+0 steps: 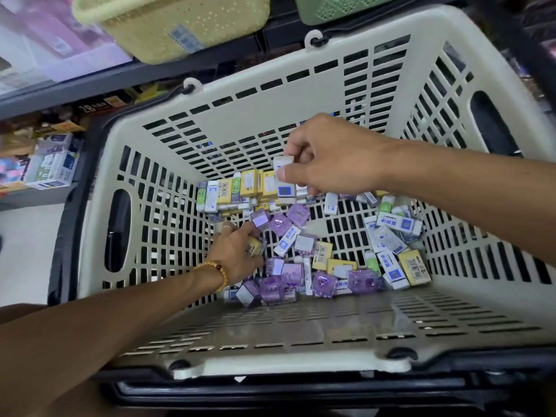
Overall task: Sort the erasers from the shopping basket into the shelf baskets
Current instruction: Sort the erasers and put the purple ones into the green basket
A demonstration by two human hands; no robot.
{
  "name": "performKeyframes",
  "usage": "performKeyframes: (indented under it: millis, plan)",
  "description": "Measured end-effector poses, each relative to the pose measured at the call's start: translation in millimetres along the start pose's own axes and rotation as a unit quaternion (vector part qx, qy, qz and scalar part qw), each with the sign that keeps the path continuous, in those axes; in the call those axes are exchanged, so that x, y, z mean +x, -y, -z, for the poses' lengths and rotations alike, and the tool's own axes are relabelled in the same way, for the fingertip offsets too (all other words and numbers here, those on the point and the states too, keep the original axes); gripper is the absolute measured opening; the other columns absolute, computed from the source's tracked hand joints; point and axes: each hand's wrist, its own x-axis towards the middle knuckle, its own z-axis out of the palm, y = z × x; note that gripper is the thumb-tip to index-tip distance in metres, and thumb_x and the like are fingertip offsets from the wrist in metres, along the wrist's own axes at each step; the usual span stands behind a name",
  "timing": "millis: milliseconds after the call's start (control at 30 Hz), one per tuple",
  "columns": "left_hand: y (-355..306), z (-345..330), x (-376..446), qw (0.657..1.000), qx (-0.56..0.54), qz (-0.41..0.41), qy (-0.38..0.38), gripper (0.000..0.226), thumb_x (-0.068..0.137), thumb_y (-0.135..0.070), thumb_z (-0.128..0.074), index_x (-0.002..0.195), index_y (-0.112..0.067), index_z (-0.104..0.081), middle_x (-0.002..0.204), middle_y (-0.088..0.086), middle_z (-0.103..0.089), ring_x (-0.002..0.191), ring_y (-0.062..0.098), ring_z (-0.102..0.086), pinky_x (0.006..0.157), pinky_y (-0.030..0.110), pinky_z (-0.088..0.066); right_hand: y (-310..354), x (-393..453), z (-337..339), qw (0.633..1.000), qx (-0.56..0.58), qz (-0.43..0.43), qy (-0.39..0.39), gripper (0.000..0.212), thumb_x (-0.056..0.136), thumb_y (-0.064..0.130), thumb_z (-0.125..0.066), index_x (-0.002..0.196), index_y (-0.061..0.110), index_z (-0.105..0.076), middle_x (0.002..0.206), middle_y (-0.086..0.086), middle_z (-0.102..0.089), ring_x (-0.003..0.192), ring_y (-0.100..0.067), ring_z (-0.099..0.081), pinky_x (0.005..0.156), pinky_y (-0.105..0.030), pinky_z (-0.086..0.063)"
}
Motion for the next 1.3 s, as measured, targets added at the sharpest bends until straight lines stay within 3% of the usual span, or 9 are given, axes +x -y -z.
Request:
performKeyframes:
  millis: [100, 300, 533, 633, 767, 900, 1000, 1133, 1300]
  plan:
    - [0, -2, 0, 0.999, 0.027, -0.018, 0.027, 0.053, 0.075, -0.033, -0.076, 0.118, -0.030, -0.046, 0.106, 0.005, -0.036, 0.104, 0.029, -0.045, 0.096, 0.042, -0.045, -2, 2, 1, 1.000, -0.006, -0.004, 0.000, 0.017, 0.092, 0.030, -0.066, 0.091, 0.013, -0.068, 0.078, -0.008, -0.073, 0.075, -0.022, -0.072, 0.055, -0.022, -0.053]
    - [7, -1, 0, 0.996, 0.054, -0.032, 0.061, 0.053, 0.081, -0.032, -0.072, 0.124, -0.035, -0.040, 0.111, 0.007, -0.038, 0.101, 0.028, -0.047, 0.091, 0.040, -0.045, -3, 5, 0, 1.000, -0.016, -0.005, 0.003, 0.019, 0.092, 0.033, -0.066, 0.096, 0.015, -0.065, 0.077, -0.005, -0.071, 0.077, -0.018, -0.071, 0.051, -0.019, -0.045]
    - [4, 23, 2, 0.988, -0.075, -0.037, 0.130, 0.048, 0.086, -0.019, -0.070, 0.123, -0.031, -0.042, 0.090, 0.006, -0.051, 0.054, 0.007, -0.046, 0.046, 0.021, -0.041, -5, 6, 1, 1.000, -0.021, -0.004, 0.005, 0.017, 0.093, 0.029, -0.065, 0.091, 0.012, -0.067, 0.078, -0.008, -0.070, 0.077, -0.023, -0.072, 0.062, -0.031, -0.054]
    - [4, 35, -1, 0.970, -0.182, -0.021, 0.161, 0.046, 0.085, -0.009, -0.069, 0.120, -0.029, -0.046, 0.080, 0.004, -0.047, 0.040, -0.001, -0.041, 0.040, 0.014, -0.040, -8, 9, 1, 1.000, -0.015, -0.019, 0.009, 0.019, 0.094, 0.029, -0.064, 0.093, 0.010, -0.066, 0.081, -0.013, -0.072, 0.077, -0.026, -0.072, 0.062, -0.032, -0.055]
    - [0, 57, -5, 0.924, -0.334, 0.042, 0.184, 0.050, 0.084, -0.004, -0.068, 0.122, -0.028, -0.047, 0.103, 0.008, -0.051, 0.072, 0.019, -0.063, 0.058, 0.035, -0.060, -14, 13, 0, 0.999, -0.018, -0.030, 0.003, 0.018, 0.094, 0.028, -0.065, 0.089, 0.011, -0.066, 0.080, -0.012, -0.072, 0.071, -0.020, -0.072, 0.073, -0.039, -0.060]
    - [-3, 78, -12, 0.866, -0.454, 0.070, 0.198, 0.053, 0.079, -0.005, -0.070, 0.121, -0.029, -0.050, 0.113, 0.011, -0.053, 0.092, 0.023, -0.060, 0.067, 0.043, -0.060, -20, 18, -2, 0.999, -0.011, -0.043, -0.002, 0.014, 0.094, 0.029, -0.064, 0.084, 0.018, -0.066, 0.076, -0.006, -0.072, 0.068, -0.014, -0.072, 0.073, -0.037, -0.060]
    - [0, 96, -25, 0.805, -0.552, 0.078, 0.203, 0.044, 0.068, -0.013, -0.073, 0.102, -0.037, -0.060, 0.108, 0.002, -0.062, 0.101, 0.025, -0.059, 0.063, 0.043, -0.058, -26, 23, -3, 0.998, -0.007, -0.059, 0.003, 0.015, 0.095, 0.028, -0.063, 0.085, 0.018, -0.067, 0.075, -0.003, -0.072, 0.062, -0.006, -0.070, 0.070, -0.032, -0.057]
    - [12, 113, -43, 0.743, -0.625, 0.056, 0.233, 0.035, 0.067, -0.023, -0.077, 0.098, -0.015, -0.063, 0.083, 0.004, -0.068, 0.078, 0.020, -0.066, 0.067, 0.045, -0.056, -29, 38, -9, 0.995, 0.020, -0.093, 0.003, 0.017, 0.098, 0.023, -0.057, 0.088, 0.014, -0.066, 0.082, -0.005, -0.071, 0.062, -0.007, -0.067, 0.061, -0.024, -0.052]
    - [20, 121, -53, 0.661, -0.711, 0.059, 0.232, 0.033, 0.079, -0.022, -0.059, 0.108, -0.009, -0.052, 0.088, 0.013, -0.056, 0.071, 0.024, -0.058, 0.059, 0.038, -0.052, -25, 72, -38, 0.990, 0.044, -0.133, 0.017, 0.021, 0.101, 0.016, -0.051, 0.090, 0.008, -0.066, 0.079, -0.005, -0.067, 0.060, -0.010, -0.061, 0.058, -0.024, -0.052]
